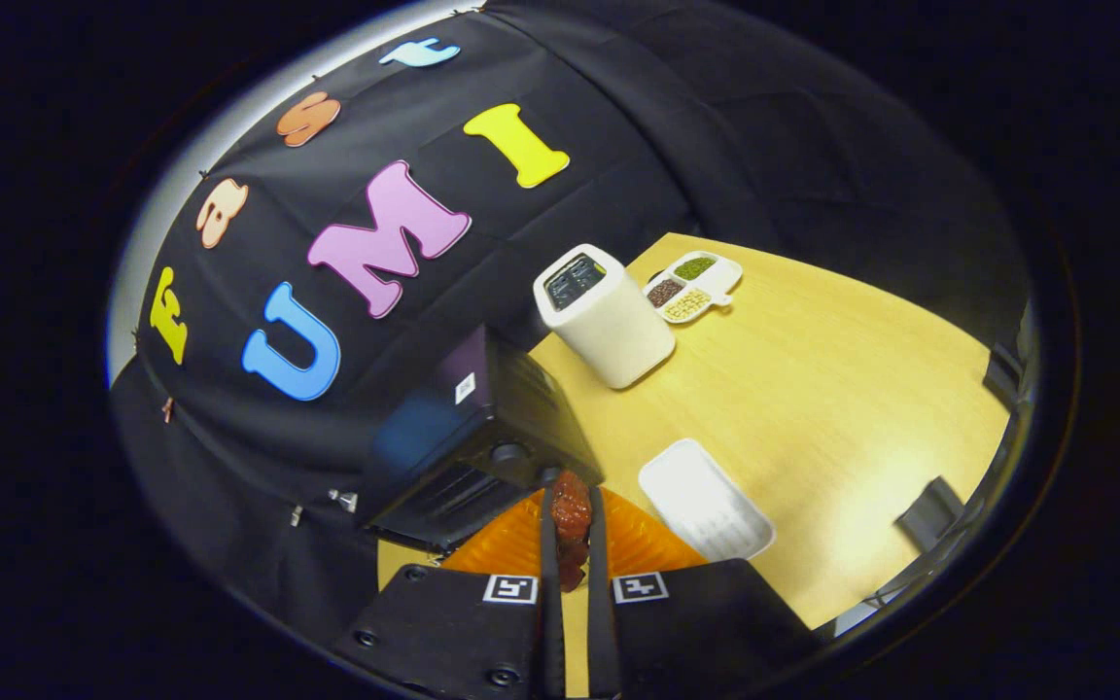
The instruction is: Open the toaster oven, put the food inside, and close the toaster oven door.
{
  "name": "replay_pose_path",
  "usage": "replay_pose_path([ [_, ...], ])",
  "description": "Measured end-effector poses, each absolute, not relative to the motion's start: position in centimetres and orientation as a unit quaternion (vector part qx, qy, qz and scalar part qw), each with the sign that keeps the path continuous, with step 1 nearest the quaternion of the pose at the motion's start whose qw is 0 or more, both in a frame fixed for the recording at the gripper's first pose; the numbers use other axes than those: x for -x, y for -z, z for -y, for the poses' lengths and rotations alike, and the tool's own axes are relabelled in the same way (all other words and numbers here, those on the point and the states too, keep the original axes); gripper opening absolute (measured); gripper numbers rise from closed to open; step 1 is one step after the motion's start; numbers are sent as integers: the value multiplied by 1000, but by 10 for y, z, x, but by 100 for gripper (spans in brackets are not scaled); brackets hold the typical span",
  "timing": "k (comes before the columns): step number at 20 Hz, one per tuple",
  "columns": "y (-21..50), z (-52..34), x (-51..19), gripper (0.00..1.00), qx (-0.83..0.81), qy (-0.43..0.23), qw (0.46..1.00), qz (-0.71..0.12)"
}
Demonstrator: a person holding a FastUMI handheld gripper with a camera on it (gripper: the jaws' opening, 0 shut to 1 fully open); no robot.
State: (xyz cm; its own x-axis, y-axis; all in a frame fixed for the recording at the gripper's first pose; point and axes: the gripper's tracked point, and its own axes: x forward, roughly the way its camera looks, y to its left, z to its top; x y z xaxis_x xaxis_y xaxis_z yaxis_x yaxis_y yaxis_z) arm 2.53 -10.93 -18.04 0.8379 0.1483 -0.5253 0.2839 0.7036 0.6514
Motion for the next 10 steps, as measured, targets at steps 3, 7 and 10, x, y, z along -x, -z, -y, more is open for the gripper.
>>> replay_pose_path([
  [3, 178, 56, -24, 13, -406, 17, 873, -271],
  [7, 176, 1, -35, 13, -432, -15, 868, -244],
  [10, 185, -25, -60, 13, -472, -14, 855, -217],
])
